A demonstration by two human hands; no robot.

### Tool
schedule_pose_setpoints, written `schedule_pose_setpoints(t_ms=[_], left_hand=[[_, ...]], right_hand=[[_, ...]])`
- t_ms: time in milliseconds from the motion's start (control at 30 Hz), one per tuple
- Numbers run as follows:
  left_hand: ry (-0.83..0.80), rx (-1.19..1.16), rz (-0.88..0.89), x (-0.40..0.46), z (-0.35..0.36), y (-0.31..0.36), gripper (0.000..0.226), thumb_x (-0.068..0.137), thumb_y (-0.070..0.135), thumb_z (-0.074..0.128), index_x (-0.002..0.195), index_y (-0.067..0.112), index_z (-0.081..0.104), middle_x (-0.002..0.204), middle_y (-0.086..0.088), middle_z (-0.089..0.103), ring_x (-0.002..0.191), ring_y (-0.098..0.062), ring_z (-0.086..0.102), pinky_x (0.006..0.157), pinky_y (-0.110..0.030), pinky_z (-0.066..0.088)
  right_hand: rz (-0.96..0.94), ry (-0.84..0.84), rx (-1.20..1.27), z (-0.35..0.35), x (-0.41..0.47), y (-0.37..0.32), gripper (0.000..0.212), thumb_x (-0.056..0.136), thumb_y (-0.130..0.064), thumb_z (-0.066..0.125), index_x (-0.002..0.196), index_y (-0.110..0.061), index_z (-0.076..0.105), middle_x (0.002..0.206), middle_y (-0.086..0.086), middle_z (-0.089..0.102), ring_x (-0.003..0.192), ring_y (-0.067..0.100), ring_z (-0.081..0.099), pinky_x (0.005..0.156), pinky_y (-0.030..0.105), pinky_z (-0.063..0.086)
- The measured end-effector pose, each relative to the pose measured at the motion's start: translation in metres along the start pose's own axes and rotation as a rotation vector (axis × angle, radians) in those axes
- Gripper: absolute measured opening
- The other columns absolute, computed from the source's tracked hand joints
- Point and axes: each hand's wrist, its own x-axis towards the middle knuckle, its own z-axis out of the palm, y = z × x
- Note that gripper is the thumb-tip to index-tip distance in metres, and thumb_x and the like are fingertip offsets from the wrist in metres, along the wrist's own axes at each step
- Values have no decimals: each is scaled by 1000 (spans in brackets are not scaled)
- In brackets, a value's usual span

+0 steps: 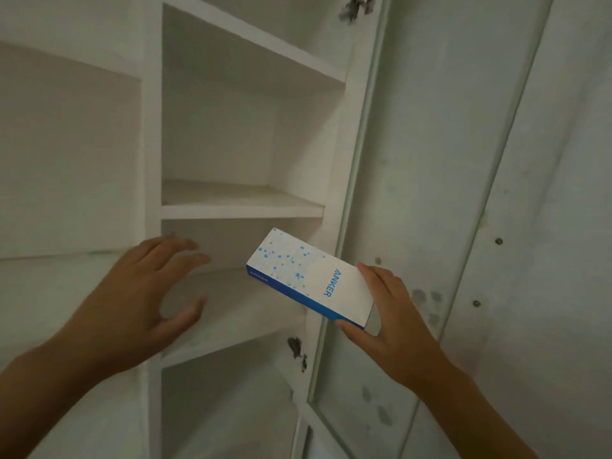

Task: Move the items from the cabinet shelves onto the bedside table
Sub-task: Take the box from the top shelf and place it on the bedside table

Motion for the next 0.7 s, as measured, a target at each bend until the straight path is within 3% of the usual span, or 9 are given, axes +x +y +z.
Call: schedule_pose_setpoints(t_ms=[167,367,533,700], left_hand=[[-95,-37,-199,-79,25,35,51,95,54,48,137,26,61,139,5,55,131,-18,48,104,-42,44],[-186,-28,-430,-170,44,78,50,96,55,48,136,29,62,139,13,53,134,-11,45,102,-40,42],[-348,119,-583,-235,33,104,54,95,54,48,137,23,63,141,1,56,134,-22,48,107,-45,43],[-414,225,-760,-303,-2,133,56,95,54,48,137,20,62,140,-4,57,133,-28,49,107,-55,46]], right_hand=[[-61,-125,138,50,-58,4,72,94,-58,66,152,-26,39,149,-14,38,138,8,38,109,33,46],[-80,-268,282,105,-114,4,71,97,-65,58,154,-27,38,153,-12,33,142,6,32,106,29,49],[-118,-380,388,148,-150,-3,72,96,-54,69,153,-21,40,151,-4,38,136,12,37,103,36,52],[-165,-505,512,180,-177,-36,73,94,-57,66,152,-22,39,149,-3,39,136,15,37,94,32,58]])
